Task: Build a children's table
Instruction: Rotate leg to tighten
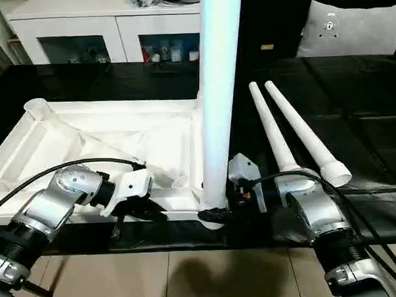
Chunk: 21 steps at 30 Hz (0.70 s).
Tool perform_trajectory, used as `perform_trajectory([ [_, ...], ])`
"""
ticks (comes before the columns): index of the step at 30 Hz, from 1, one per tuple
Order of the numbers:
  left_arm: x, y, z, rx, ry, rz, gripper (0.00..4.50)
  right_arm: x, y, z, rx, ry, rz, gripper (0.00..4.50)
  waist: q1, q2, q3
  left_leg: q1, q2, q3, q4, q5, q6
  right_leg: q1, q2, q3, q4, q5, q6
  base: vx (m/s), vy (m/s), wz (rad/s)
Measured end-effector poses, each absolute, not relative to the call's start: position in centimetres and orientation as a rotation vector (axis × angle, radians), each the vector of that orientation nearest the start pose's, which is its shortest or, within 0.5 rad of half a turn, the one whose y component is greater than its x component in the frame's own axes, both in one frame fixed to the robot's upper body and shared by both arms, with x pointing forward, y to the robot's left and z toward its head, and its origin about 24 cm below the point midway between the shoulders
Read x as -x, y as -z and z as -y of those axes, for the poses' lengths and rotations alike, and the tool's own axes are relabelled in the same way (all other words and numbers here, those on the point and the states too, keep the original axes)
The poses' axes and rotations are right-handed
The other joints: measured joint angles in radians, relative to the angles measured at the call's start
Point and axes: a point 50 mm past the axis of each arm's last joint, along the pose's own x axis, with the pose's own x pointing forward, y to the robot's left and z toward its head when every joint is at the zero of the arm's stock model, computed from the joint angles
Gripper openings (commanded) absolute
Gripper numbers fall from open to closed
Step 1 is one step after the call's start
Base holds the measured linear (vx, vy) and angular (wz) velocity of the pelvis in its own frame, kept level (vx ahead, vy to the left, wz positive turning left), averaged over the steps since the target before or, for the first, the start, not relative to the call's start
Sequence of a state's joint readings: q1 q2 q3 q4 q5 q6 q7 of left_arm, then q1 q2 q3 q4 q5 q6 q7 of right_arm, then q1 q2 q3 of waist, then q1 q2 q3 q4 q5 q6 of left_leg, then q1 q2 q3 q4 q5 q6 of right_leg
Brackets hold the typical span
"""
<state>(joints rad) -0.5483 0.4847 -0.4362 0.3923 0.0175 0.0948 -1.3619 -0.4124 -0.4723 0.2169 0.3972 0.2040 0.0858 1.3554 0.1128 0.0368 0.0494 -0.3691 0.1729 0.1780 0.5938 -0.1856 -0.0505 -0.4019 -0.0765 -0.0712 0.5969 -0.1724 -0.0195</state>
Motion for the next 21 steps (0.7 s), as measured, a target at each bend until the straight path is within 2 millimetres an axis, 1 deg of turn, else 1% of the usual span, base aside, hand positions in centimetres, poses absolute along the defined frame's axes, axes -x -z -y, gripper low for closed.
perform_trajectory([
  [1,-29.2,-5.8,-13.1,-0.578,1.583,-0.499,0.0,-28.2,-5.5,16.2,0.206,-1.449,-0.34,3.37,0.0,0.0,0.0,0.0,0.0,0.0,0.0,0.0,0.0,0.0,0.0,0.0,0.0,0.0,0.0,0.0,0.0,0.0],
  [3,-29.2,-5.8,-13.1,-0.574,1.586,-0.499,0.0,-28.0,-5.3,16.2,0.191,-1.45,-0.35,3.04,0.001,-0.002,-0.001,0.0,0.0,0.0,0.0,0.0,0.0,0.0,0.0,0.0,0.0,0.0,0.0,0.0,0.0,0.0],
  [5,-29.1,-5.7,-13.2,-0.561,1.591,-0.503,0.0,-27.8,-5.0,16.2,0.171,-1.452,-0.356,2.99,0.001,-0.002,-0.001,0.0,0.0,0.0,0.0,0.0,0.0,0.0,0.0,0.0,0.0,0.0,0.0,0.0,0.0,0.0],
  [6,-29.0,-5.7,-13.2,-0.55,1.592,-0.502,0.0,-27.7,-4.9,16.2,0.164,-1.452,-0.359,2.83,0.001,-0.003,-0.002,0.0,0.0,0.0,0.0,0.0,0.0,0.0,0.0,0.0,0.0,0.0,0.0,0.0,0.0,0.0],
  [9,-28.6,-5.5,-13.4,-0.496,1.576,-0.511,0.0,-27.4,-4.7,16.0,0.135,-1.444,-0.36,2.75,-0.001,-0.005,-0.003,0.001,0.0,0.0,0.0,0.0,0.0,0.0,0.0,0.0,0.0,0.0,0.0,0.0,0.0,0.0],
  [12,-28.4,-5.4,-13.7,-0.446,1.516,-0.52,0.0,-27.4,-4.4,15.5,0.097,-1.403,-0.351,2.73,-0.005,-0.006,-0.004,0.002,0.0,0.0,0.0,-0.001,-0.002,0.001,0.0,0.0,0.0,0.0,0.0,0.0,0.0,0.0],
  [14,-28.4,-5.1,-13.8,-0.401,1.434,-0.525,0.0,-27.9,-4.1,15.0,0.068,-1.31,-0.345,2.72,-0.016,-0.009,-0.005,0.004,0.0,0.0,0.0,-0.001,-0.003,0.003,0.0,0.001,0.001,0.001,-0.001,0.0,0.0,0.0],
  [15,-28.5,-5.0,-13.7,-0.374,1.378,-0.523,0.0,-28.3,-3.8,14.7,0.043,-1.226,-0.336,2.72,-0.029,-0.01,-0.005,0.004,0.0,0.001,0.001,-0.001,-0.004,0.003,0.0,0.001,0.001,-0.001,0.002,0.0,0.0,0.0],
  [17,-28.5,-4.8,-13.2,-0.33,1.315,-0.521,0.0,-29.0,-3.6,14.6,0.017,-1.111,-0.324,2.72,-0.045,-0.011,-0.005,0.004,0.0,0.001,0.001,-0.001,-0.004,0.003,0.0,0.001,0.0,-0.001,0.003,0.0,0.0,0.0],
  [18,-28.6,-4.7,-12.7,-0.298,1.252,-0.518,0.0,-29.6,-3.4,14.2,-0.01,-1.018,-0.313,2.72,-0.056,-0.012,-0.005,0.004,0.0,0.001,0.001,-0.001,-0.004,0.004,0.0,0.001,0.0,-0.001,0.003,0.0,0.0,0.0],
  [21,-29.0,-4.5,-11.5,-0.256,1.111,-0.503,0.0,-31.1,-3.1,13.2,-0.075,-0.813,-0.294,2.72,-0.068,-0.01,-0.006,0.004,0.0,0.001,0.001,-0.001,-0.004,0.003,0.0,0.001,0.0,-0.002,0.003,0.0,0.0,0.0],
])
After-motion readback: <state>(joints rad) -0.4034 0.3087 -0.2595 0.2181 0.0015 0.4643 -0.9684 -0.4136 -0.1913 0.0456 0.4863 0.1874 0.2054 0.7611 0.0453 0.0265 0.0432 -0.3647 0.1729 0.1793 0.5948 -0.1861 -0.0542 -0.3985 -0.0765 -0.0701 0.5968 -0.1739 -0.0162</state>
